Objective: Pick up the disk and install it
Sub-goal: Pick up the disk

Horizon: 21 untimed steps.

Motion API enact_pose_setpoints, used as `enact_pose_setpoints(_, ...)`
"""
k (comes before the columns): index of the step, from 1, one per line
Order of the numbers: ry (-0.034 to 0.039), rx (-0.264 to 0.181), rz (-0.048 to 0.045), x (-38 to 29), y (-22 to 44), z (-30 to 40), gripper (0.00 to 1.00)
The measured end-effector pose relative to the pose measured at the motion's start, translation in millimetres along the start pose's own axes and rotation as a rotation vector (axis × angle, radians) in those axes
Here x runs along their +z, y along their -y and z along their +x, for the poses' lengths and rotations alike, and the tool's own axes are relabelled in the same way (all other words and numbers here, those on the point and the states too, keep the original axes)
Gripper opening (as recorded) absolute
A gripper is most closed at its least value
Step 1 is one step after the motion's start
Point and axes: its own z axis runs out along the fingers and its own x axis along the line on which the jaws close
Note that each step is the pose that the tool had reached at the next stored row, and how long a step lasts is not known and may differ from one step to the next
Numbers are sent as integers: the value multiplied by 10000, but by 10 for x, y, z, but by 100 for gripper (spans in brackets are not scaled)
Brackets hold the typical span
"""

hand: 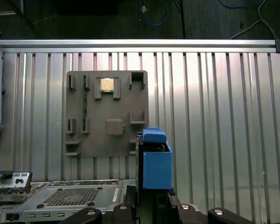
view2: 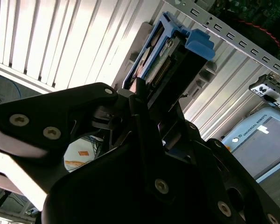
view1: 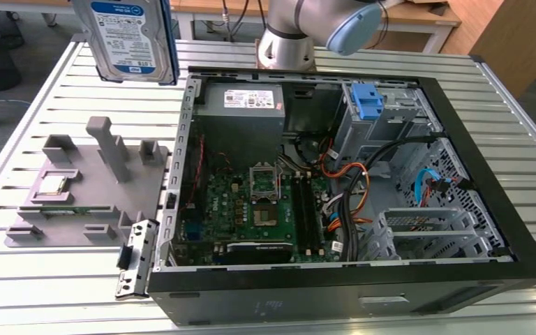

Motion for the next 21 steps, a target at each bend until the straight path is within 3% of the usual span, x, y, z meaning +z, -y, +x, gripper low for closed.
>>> enact_pose_setpoints(13,0,0,0,-20,251,-10,35)
enact_pose_setpoints(21,-1,0,0,-29,369,-14,35)
